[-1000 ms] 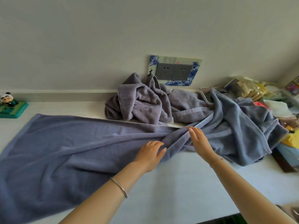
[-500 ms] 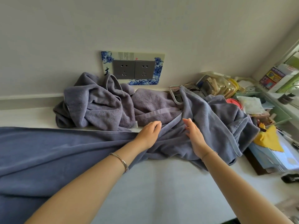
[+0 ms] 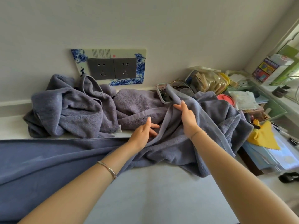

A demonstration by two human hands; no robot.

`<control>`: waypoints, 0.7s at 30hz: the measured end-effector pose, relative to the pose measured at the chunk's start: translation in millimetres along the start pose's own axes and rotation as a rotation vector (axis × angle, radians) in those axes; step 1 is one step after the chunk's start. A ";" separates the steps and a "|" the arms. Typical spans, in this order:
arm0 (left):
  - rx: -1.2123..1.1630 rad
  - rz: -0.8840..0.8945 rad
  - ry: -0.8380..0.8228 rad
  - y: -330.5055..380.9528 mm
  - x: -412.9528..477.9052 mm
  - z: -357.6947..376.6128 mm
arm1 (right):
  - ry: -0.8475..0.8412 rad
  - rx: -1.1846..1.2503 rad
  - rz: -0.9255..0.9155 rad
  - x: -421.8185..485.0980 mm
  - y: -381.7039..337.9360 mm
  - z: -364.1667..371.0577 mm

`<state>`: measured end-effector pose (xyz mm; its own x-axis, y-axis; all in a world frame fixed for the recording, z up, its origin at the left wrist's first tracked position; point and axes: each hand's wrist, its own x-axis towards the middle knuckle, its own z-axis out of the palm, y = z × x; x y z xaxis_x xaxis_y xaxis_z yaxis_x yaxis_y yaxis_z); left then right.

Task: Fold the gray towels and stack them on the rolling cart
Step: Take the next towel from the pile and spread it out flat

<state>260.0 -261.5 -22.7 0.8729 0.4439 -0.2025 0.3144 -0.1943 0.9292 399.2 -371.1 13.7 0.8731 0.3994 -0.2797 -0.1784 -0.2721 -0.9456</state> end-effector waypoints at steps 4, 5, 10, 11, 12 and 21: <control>-0.082 0.030 -0.069 10.7 -13.0 2.6 | 0.042 0.329 -0.105 -57.0 -17.5 -26.8; -0.108 0.048 -0.070 14.8 -16.3 3.6 | 0.049 0.363 -0.144 -74.7 -18.1 -35.0; -0.107 0.155 -0.057 35.5 -30.0 26.4 | 0.176 0.560 -0.133 -149.4 9.2 -78.8; -0.084 0.179 -0.062 39.7 -34.8 35.8 | 0.249 0.563 -0.078 -163.2 19.7 -86.3; -0.058 0.200 -0.064 42.1 -38.7 43.9 | 0.314 0.515 -0.018 -171.8 34.5 -92.2; 0.129 0.280 -0.272 36.2 -59.5 112.3 | 0.722 0.206 0.247 -213.6 102.1 -128.0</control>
<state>261.3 -393.2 -11.8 0.9927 0.1144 -0.0371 0.0792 -0.3903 0.9173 252.6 -596.3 -1.9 0.8633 -0.3377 -0.3750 -0.4243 -0.0834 -0.9017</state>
